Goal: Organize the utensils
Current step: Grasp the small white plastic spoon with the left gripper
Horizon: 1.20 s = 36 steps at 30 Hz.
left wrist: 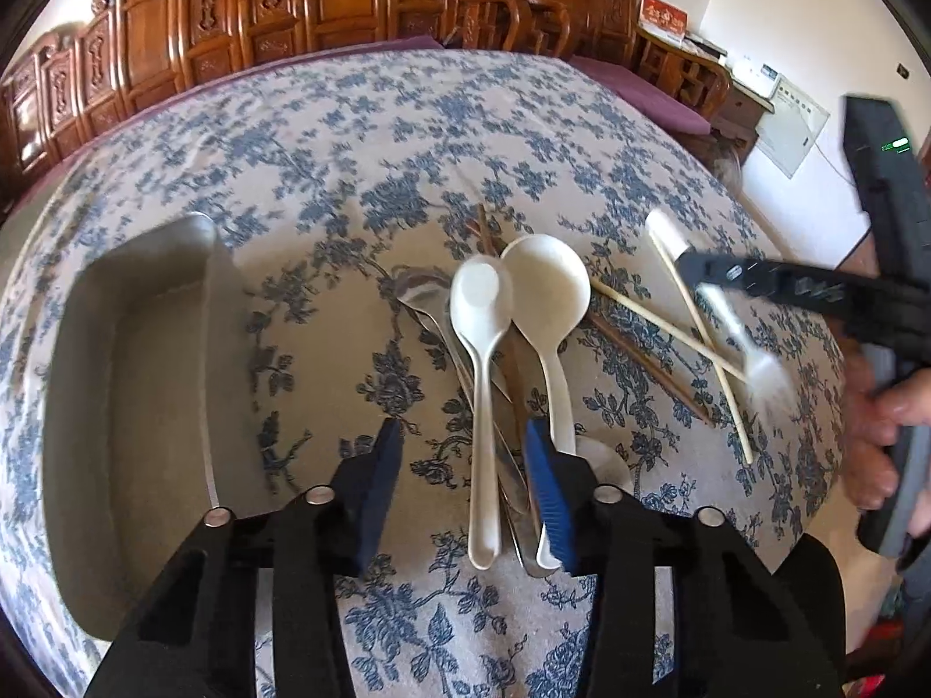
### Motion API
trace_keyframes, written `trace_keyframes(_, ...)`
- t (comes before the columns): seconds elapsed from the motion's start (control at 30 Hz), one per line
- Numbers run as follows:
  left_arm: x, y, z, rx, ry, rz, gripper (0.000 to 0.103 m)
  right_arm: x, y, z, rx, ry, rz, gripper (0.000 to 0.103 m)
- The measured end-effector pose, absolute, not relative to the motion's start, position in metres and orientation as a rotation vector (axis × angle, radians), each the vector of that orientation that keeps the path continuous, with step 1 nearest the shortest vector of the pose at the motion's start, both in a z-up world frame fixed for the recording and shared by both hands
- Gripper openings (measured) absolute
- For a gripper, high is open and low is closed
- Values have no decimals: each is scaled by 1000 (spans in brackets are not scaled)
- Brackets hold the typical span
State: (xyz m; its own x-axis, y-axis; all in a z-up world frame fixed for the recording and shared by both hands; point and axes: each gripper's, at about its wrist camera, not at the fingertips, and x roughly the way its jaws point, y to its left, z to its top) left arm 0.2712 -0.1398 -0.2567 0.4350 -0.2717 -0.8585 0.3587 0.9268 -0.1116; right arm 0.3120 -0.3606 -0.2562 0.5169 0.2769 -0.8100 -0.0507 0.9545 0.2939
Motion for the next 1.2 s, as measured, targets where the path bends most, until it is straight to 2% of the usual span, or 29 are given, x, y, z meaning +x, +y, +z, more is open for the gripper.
trace_keyframes(0.13,277,-146,-266,100,1076,-403,30,305,-361,-247,224,993,207,5)
trace_keyframes(0.37,291,-152,-281,100,1115,-406,23,296,-359,-248,220,989,225,5)
trace_keyframes(0.43,293,-153,-282,98,1110,-406,14,294,-357,-249,217,988,231,5)
trace_keyframes(0.57,288,-151,-277,97,1087,-398,6,290,-352,-246,205,982,241,5)
trace_keyframes(0.9,276,-139,-259,92,1051,-400,6,285,-332,-239,185,971,266,5)
trace_keyframes(1.2,265,-113,-223,58,976,-394,5,281,-301,-224,162,949,309,5)
